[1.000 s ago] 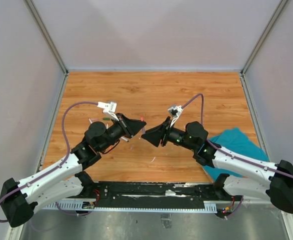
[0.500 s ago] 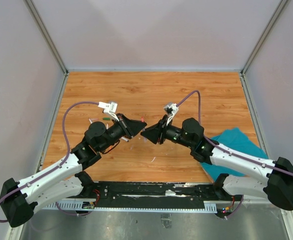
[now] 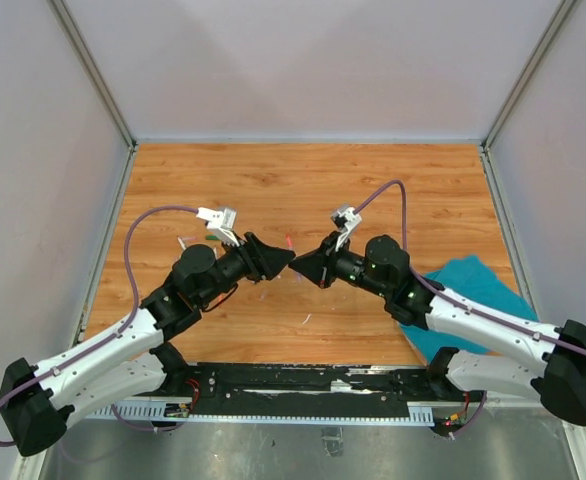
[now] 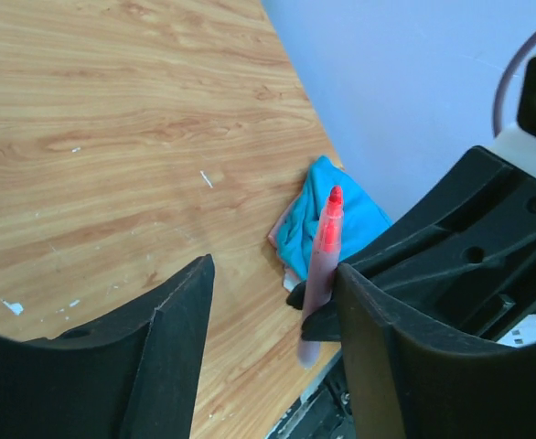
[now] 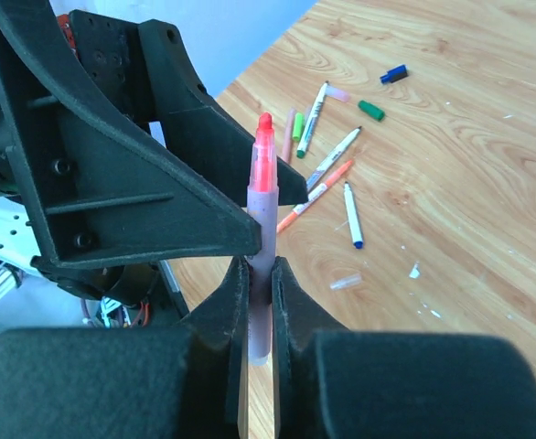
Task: Insert the pens into the pen caps
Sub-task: Pick up the pen cap from the center of the board.
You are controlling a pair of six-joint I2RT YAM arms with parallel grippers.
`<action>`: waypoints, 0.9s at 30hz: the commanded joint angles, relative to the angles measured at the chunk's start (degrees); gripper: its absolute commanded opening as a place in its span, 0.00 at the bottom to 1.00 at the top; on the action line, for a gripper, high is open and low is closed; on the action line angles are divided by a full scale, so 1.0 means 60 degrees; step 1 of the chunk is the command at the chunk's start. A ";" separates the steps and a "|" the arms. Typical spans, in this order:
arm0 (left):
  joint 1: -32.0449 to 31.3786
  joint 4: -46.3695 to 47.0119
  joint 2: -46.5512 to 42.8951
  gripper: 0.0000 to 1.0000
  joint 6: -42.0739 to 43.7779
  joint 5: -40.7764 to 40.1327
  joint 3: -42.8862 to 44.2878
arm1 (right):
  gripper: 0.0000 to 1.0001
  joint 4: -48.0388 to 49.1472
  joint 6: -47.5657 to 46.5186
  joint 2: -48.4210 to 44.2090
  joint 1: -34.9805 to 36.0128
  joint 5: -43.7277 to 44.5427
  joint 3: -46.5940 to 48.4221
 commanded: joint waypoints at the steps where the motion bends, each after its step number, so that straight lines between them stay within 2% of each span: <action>1: -0.0020 -0.1254 -0.0176 0.62 0.0425 -0.0911 0.0515 | 0.01 -0.1046 -0.0834 -0.0834 0.0120 0.1430 -0.0136; 8: -0.0009 -0.3527 0.0480 0.73 0.1105 -0.2559 0.1568 | 0.03 -0.3382 -0.1450 -0.1718 -0.0058 0.2982 -0.0288; 10: 0.0016 -0.4130 0.0706 0.75 0.1159 -0.3242 0.1863 | 0.06 -0.4079 -0.1665 -0.1817 -0.0127 0.3034 -0.0293; 12: 0.0163 -0.4445 0.0791 0.77 0.1182 -0.3690 0.2007 | 0.04 -0.4679 -0.2047 -0.1850 -0.0148 0.2793 -0.0204; 17: 0.1246 -0.4483 0.0679 0.78 0.1267 -0.3292 0.1915 | 0.01 -0.6175 -0.2439 -0.2031 -0.0143 0.2191 -0.0008; 23: 0.2462 -0.4874 0.1071 0.78 0.1328 -0.3124 0.1843 | 0.00 -0.6393 -0.2403 -0.2993 -0.0364 0.2347 -0.0610; 27: 0.3023 -0.4971 0.1581 0.77 0.1372 -0.3136 0.1814 | 0.00 -0.6770 -0.2453 -0.3233 -0.0890 0.1787 -0.0697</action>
